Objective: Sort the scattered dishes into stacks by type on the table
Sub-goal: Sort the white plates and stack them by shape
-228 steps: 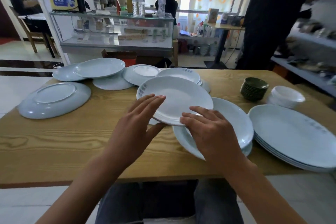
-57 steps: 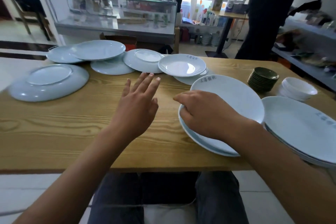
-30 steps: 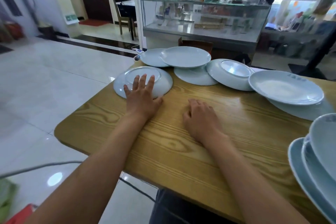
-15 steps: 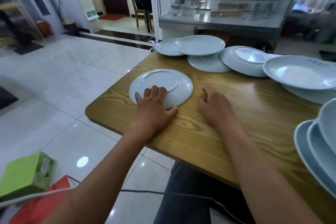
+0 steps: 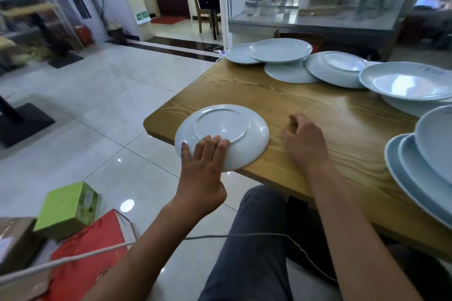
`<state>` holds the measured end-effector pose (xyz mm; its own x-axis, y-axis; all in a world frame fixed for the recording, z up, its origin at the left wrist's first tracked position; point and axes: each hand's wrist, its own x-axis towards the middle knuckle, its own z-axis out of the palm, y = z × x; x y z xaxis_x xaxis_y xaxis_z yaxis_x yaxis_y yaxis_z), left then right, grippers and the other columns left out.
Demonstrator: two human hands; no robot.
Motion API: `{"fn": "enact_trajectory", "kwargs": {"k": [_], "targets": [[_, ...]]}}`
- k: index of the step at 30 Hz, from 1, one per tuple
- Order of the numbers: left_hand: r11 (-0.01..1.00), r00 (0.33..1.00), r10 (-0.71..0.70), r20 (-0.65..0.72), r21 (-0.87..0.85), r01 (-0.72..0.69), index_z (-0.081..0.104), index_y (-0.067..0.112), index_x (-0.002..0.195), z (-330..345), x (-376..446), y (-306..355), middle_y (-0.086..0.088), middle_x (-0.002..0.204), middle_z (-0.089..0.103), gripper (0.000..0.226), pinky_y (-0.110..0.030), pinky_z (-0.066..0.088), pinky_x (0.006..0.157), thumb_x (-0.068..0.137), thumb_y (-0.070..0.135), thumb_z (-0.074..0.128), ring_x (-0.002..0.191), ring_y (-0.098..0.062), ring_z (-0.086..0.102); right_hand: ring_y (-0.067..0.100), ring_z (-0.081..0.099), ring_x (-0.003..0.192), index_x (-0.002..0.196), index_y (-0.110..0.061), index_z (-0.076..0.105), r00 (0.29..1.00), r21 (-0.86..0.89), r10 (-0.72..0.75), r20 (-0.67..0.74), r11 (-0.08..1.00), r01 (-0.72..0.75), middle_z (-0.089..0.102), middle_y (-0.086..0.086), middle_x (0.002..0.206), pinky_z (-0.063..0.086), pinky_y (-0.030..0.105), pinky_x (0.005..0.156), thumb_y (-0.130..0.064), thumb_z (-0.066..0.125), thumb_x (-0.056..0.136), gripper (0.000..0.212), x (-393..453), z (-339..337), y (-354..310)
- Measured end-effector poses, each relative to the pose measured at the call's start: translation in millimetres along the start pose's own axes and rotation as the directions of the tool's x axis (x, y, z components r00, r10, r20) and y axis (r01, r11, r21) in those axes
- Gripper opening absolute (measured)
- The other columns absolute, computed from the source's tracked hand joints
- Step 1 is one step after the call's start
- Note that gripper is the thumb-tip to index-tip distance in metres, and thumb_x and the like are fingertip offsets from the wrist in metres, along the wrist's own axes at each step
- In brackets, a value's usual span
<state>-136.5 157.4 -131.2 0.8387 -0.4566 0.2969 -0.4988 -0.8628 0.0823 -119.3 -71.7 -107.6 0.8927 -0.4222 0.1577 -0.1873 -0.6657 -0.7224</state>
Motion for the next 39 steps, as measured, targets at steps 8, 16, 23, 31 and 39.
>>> {"fn": "enact_trajectory", "kwargs": {"k": [8,16,23,31,39], "targets": [[0.994,0.917,-0.081,-0.389,-0.102,0.044,0.056,0.01,0.126,-21,-4,-4,-0.01,0.117,0.06,0.057,-0.052,0.044,0.093,0.073,-0.009,0.062,0.106,-0.033,0.052,0.02,0.054,0.119,0.131,-0.013,0.054,0.997,0.119,-0.069,-0.017,0.99,0.071,0.06,0.003,0.129,0.037,0.025,0.095,-0.012,0.055,0.089,0.042,-47,-2,-9],[0.768,0.712,-0.443,-0.544,-0.64,-0.011,0.062,0.005,0.118,-92,30,23,-0.005,0.104,0.065,0.026,0.001,0.037,0.068,0.1,0.015,0.047,0.083,-0.006,0.054,0.013,0.042,0.133,0.141,-0.026,0.045,0.93,0.109,-0.366,0.031,0.926,0.361,0.045,-0.007,0.145,0.035,0.031,0.109,-0.018,0.064,0.087,0.058,-86,-8,-43],[0.253,0.749,-0.623,-0.226,-0.964,-0.081,0.046,0.028,0.129,-124,50,79,0.017,0.109,0.056,0.039,-0.005,0.049,0.072,0.094,0.018,0.058,0.095,-0.004,0.057,0.019,0.015,0.147,0.149,-0.023,0.033,0.791,-0.22,-0.597,-0.132,0.796,0.564,0.025,0.006,0.157,0.015,0.04,0.119,-0.023,0.059,0.093,0.062,-89,-25,-46],[-0.272,0.96,-0.243,0.139,-0.96,0.07,0.049,0.022,0.127,-121,60,124,-0.008,0.118,0.064,0.035,-0.036,0.057,0.08,0.093,0.016,0.05,0.103,-0.025,0.065,0.02,0.048,0.132,0.128,-0.013,0.061,0.661,-0.441,-0.702,-0.265,0.698,0.564,0.058,0.004,0.135,0.041,0.045,0.106,-0.011,0.053,0.093,0.036,-95,-92,-13],[-0.107,0.98,0.184,0.078,-0.989,0.099,0.052,0.034,0.115,-102,82,216,0.003,0.121,0.064,0.025,-0.032,0.052,0.086,0.097,0.048,0.04,0.112,-0.015,0.062,0.017,0.056,0.123,0.121,-0.011,0.066,0.718,-0.57,-0.606,-0.343,0.742,0.354,0.064,0.004,0.126,0.046,0.036,0.101,-0.007,0.064,0.087,0.034,-132,-187,44]]}}
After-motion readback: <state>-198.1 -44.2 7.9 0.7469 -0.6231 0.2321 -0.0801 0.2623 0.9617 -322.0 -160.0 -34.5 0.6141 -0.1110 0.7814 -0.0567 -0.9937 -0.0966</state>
